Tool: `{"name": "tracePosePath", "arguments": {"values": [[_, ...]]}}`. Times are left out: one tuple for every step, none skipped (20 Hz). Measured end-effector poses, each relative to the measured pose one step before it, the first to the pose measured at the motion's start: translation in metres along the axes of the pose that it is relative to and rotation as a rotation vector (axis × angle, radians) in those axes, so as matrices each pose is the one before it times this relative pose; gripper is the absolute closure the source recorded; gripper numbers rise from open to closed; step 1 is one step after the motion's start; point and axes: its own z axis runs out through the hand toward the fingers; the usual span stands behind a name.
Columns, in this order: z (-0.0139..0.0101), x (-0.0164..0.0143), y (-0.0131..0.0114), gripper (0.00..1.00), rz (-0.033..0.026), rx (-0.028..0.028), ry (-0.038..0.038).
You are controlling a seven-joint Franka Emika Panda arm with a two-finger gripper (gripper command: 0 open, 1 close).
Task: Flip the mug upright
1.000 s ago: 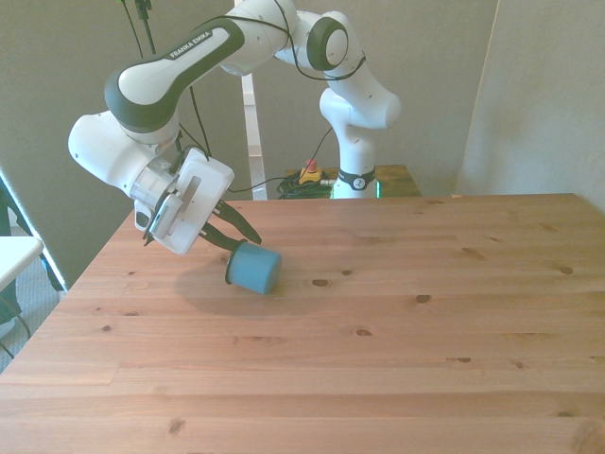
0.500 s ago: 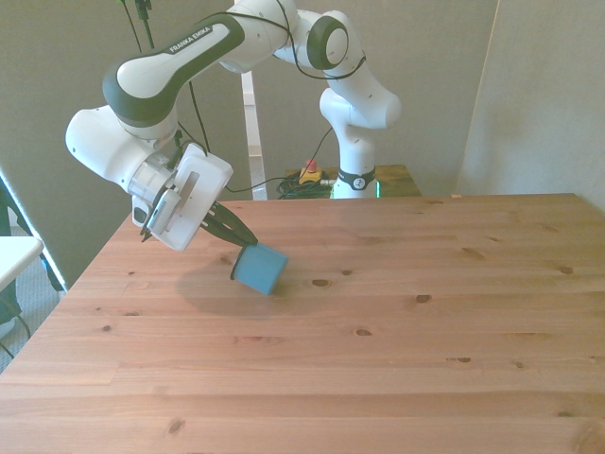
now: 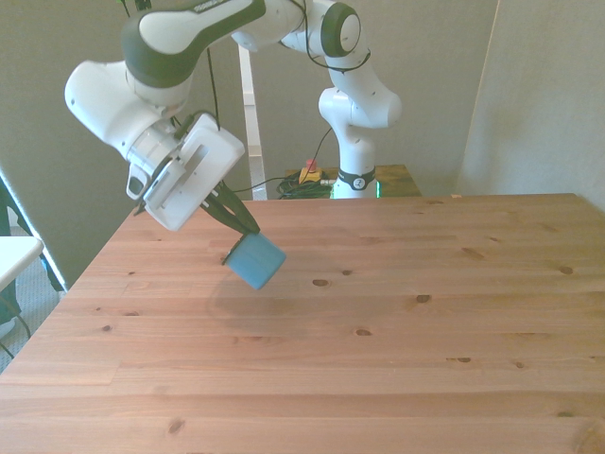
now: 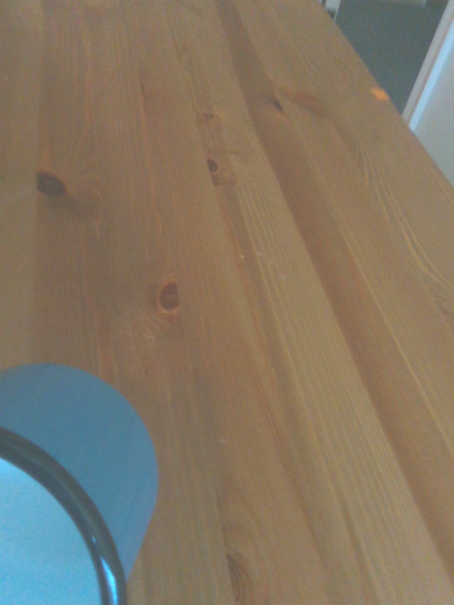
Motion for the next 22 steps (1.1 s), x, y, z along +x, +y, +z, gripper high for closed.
{"name": "tracePosePath", "arguments": {"values": [[-0.00308, -0.00881, -0.01105, 1.0, -0.00573, -0.02983, 0.03878], [-0.00194, -0.00833, -0.00928, 1.0, -0.00767, -0.0275, 0.03422], [-0.0014, -0.00822, -0.00747, 1.0, -0.00686, -0.02882, 0.03116], [-0.00122, -0.0075, -0.00611, 1.0, -0.00829, -0.03334, 0.03314], [-0.00204, -0.00738, -0.00571, 1.0, -0.00678, -0.03653, 0.0387], [-0.00196, -0.00787, -0.00579, 1.0, -0.00428, -0.0353, 0.0384], [-0.00079, -0.0085, -0.00592, 1.0, -0.01398, -0.03797, 0.03852], [-0.00039, -0.00943, -0.00657, 1.0, -0.01398, -0.03505, 0.0398], [0.00105, -0.00941, -0.00641, 1.0, -0.01035, -0.02999, 0.03863], [0.00181, -0.00959, -0.00598, 1.0, -0.00783, -0.02439, 0.03519], [0.00317, -0.00917, -0.00501, 1.0, -0.00917, -0.02371, 0.03527], [0.00505, -0.0092, -0.00408, 1.0, -0.00882, -0.02344, 0.03013], [0.00793, -0.01121, -0.00324, 1.0, -0.01104, -0.02971, 0.02727], [0.00612, -0.00674, -0.00133, 1.0, -0.00773, -0.02587, 0.0278], [0.00588, -0.00623, -0.00131, 1.0, -0.00519, -0.02366, 0.03074], [0.00521, -0.00592, -0.00127, 1.0, -0.00557, -0.02278, 0.02431], [0.00345, -0.00568, -0.00186, 1.0, -0.00516, -0.02056, 0.02362], [0.00262, -0.0052, -0.00149, 1.0, -0.00315, -0.02023, 0.0192], [0.00199, -0.00479, -0.00138, 1.0, -0.00149, -0.01913, 0.01637], [0.00156, -0.0042, -0.00136, 1.0, -0.00185, -0.01761, 0.01318], [0.00091, -0.00302, -0.001, 1.0, -0.00271, -0.01585, 0.01412], [0.00175, -0.00232, -0.00076, 1.0, -0.00018, -0.01874, 0.01493]]}}
